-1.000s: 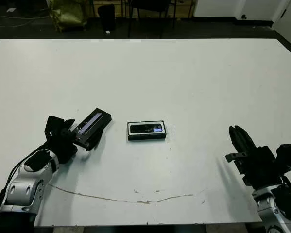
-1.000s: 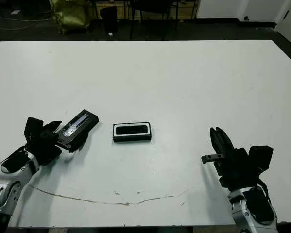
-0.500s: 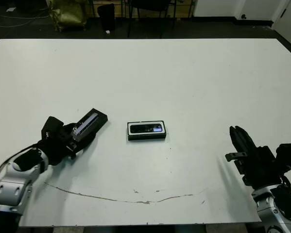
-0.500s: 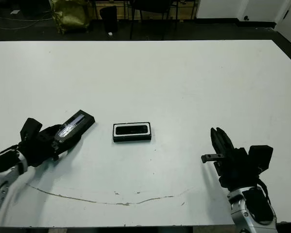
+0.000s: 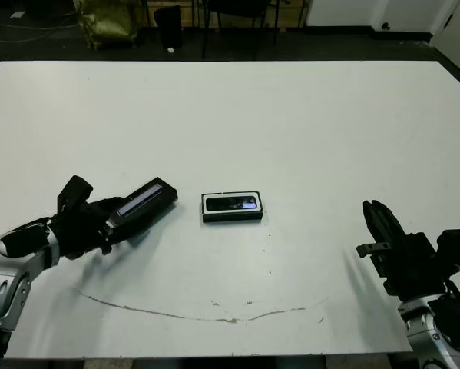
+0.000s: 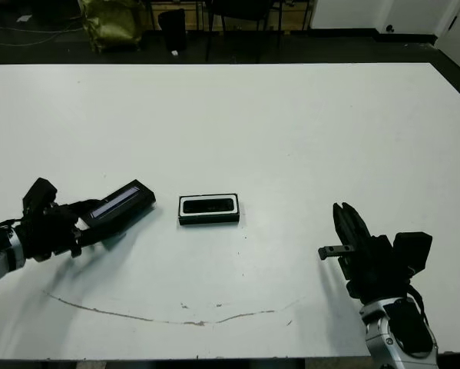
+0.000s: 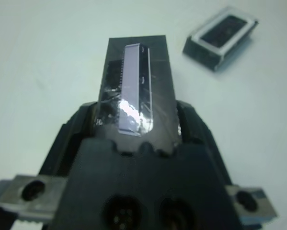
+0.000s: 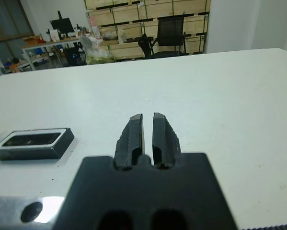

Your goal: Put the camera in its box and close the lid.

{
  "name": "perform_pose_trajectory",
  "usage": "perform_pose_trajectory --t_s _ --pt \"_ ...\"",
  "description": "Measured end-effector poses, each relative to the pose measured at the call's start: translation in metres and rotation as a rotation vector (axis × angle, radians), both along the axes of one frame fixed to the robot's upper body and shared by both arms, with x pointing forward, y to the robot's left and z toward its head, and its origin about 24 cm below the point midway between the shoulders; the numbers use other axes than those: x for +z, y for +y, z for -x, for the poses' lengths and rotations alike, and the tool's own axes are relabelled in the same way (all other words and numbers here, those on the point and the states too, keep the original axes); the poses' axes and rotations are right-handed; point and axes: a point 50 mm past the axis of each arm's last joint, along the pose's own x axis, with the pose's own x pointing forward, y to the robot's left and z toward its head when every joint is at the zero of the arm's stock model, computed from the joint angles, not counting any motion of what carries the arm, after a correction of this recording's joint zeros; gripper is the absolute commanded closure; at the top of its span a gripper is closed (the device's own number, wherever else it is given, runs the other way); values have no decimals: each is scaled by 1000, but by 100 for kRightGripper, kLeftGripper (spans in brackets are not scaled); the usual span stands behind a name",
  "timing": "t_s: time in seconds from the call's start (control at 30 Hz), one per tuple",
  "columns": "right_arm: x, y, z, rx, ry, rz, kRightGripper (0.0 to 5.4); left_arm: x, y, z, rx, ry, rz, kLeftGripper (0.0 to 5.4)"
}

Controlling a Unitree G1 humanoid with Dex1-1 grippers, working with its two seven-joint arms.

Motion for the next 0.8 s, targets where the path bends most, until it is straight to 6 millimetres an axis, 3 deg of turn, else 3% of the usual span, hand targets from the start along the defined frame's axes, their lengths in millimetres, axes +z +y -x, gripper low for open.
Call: perform_pose_trajectory --t_s 0.3,0.6,0.8 --pt "9 14 -28 159 -35 65 540 50 -29 -2 -116 -87 58 282" --pt "8 36 -61 146 27 -21 540 52 -65 3 -283 -10 36 282" --pt "-10 48 -75 120 88 -158 540 40 -76 -8 -392 12 10 282"
